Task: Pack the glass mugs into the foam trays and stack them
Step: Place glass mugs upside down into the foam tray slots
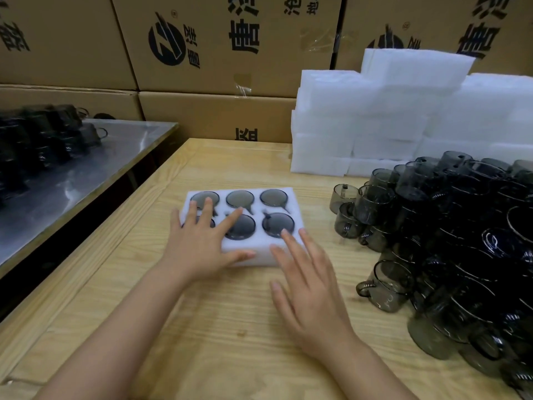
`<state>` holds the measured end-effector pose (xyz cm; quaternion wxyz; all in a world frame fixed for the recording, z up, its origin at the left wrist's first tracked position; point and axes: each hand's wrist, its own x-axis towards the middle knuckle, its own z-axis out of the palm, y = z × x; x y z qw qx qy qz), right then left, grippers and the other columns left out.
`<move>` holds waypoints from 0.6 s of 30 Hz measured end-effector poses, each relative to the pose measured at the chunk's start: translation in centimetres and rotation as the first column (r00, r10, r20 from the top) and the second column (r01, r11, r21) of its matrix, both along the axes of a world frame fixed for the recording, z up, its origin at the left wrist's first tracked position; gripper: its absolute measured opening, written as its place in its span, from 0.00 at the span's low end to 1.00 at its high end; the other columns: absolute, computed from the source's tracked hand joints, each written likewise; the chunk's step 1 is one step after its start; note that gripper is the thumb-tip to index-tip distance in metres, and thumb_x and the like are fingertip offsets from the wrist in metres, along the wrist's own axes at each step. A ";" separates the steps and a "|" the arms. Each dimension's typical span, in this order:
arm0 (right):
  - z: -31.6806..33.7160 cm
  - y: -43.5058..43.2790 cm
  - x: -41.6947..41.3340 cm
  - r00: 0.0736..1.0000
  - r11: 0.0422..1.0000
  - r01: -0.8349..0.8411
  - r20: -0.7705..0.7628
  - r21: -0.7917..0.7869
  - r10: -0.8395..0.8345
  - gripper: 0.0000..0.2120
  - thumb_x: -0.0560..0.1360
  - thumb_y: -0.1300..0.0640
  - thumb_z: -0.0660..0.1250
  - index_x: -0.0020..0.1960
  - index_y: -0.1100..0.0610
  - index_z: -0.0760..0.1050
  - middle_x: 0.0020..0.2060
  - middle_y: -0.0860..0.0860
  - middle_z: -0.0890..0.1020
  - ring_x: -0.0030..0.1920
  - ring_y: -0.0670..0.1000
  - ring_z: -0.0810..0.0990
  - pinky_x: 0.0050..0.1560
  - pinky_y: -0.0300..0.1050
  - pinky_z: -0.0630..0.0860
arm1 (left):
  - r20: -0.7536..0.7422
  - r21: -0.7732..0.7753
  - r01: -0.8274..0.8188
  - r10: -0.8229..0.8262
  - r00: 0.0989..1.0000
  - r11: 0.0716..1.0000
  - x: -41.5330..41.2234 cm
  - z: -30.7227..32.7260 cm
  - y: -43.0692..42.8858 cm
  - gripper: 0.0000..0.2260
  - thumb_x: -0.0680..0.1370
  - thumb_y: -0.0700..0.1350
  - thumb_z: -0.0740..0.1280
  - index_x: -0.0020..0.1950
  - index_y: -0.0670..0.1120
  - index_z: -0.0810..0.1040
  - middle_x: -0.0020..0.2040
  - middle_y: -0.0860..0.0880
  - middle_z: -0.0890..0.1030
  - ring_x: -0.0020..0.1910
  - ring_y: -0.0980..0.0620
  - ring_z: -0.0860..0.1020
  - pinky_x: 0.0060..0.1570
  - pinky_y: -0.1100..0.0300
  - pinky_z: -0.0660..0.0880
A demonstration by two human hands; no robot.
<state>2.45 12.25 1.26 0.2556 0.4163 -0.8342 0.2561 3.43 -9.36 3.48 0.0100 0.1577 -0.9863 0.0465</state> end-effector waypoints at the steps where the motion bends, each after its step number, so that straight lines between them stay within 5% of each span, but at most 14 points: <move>1: -0.2 -0.2 -0.1 1.000 0.999 0.004 0.007 0.034 -0.004 0.22 0.76 0.52 0.56 0.64 0.62 0.75 0.67 0.58 0.72 0.71 0.58 0.63 0.66 0.54 0.63 | 0.012 -0.014 -0.013 0.013 1.000 1.000 -0.7 0.3 -1.1 0.41 0.63 0.78 0.38 0.75 0.66 0.39 0.79 0.44 0.41 0.77 0.42 0.40 0.70 0.36 0.37; 6: -0.8 -0.3 -0.7 0.992 0.993 0.057 0.110 0.105 -0.069 0.22 0.75 0.50 0.56 0.64 0.59 0.74 0.66 0.54 0.74 0.71 0.58 0.65 0.66 0.51 0.62 | -0.221 -0.177 -0.007 -0.033 0.975 0.984 -2.9 -0.9 -2.2 0.25 0.82 0.56 0.54 0.77 0.63 0.49 0.78 0.39 0.51 0.77 0.38 0.48 0.68 0.31 0.43; 10: -1.3 -0.4 -1.0 0.992 0.994 0.056 0.107 0.092 -0.066 0.22 0.74 0.50 0.57 0.64 0.59 0.75 0.65 0.53 0.75 0.70 0.57 0.67 0.65 0.51 0.63 | -0.300 -0.101 -0.064 0.031 0.953 0.993 -4.5 -2.6 -1.9 0.32 0.80 0.38 0.54 0.77 0.63 0.47 0.77 0.40 0.51 0.77 0.40 0.48 0.70 0.35 0.45; 14: -1.8 -0.5 -1.5 0.996 0.996 0.070 0.053 0.058 -0.074 0.22 0.72 0.50 0.58 0.61 0.58 0.78 0.59 0.51 0.79 0.65 0.54 0.72 0.63 0.49 0.65 | -0.271 -0.051 -0.106 0.088 0.959 0.993 -8.1 -2.0 -4.4 0.33 0.78 0.34 0.54 0.77 0.61 0.50 0.77 0.40 0.51 0.76 0.38 0.45 0.71 0.34 0.43; 18: -2.3 -0.9 -2.1 0.998 0.997 0.056 0.008 0.049 -0.056 0.19 0.68 0.49 0.59 0.50 0.56 0.83 0.44 0.47 0.84 0.50 0.48 0.83 0.57 0.45 0.71 | -0.251 -0.059 -0.130 0.111 0.962 0.990 -12.2 -1.9 -7.6 0.32 0.78 0.35 0.54 0.77 0.61 0.51 0.76 0.40 0.52 0.76 0.38 0.46 0.70 0.34 0.43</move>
